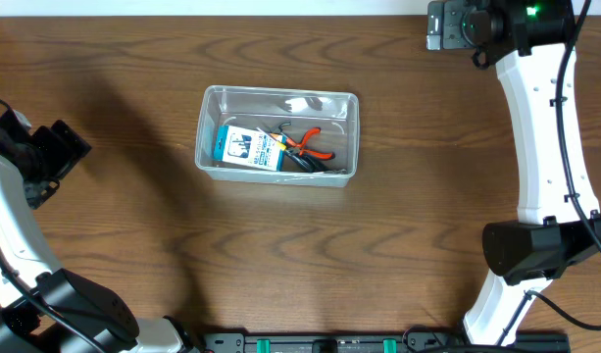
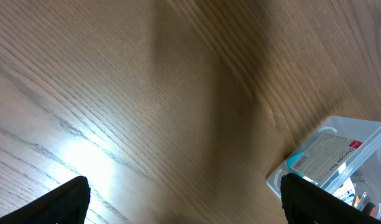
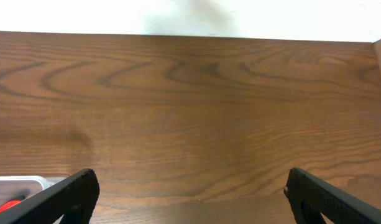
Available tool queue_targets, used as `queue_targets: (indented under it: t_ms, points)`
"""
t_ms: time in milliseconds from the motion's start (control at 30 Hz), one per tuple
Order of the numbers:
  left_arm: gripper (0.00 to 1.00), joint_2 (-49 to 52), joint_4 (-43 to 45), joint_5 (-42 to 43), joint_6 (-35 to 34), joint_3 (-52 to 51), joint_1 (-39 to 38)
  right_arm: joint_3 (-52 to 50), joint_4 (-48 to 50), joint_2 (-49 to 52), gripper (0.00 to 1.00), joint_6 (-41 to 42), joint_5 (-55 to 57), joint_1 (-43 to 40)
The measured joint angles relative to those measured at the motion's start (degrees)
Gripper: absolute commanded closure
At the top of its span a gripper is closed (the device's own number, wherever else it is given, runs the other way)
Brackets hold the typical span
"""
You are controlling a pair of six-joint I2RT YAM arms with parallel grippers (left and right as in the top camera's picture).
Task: Pack container
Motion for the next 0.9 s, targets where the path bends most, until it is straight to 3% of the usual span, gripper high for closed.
queue_targets:
  t_ms: [900]
  points:
    - [0.1, 0.0, 0.0, 0.0, 0.0, 0.0, 0.0, 0.0, 0.0, 0.0, 0.01, 0.0, -0.5, 0.0]
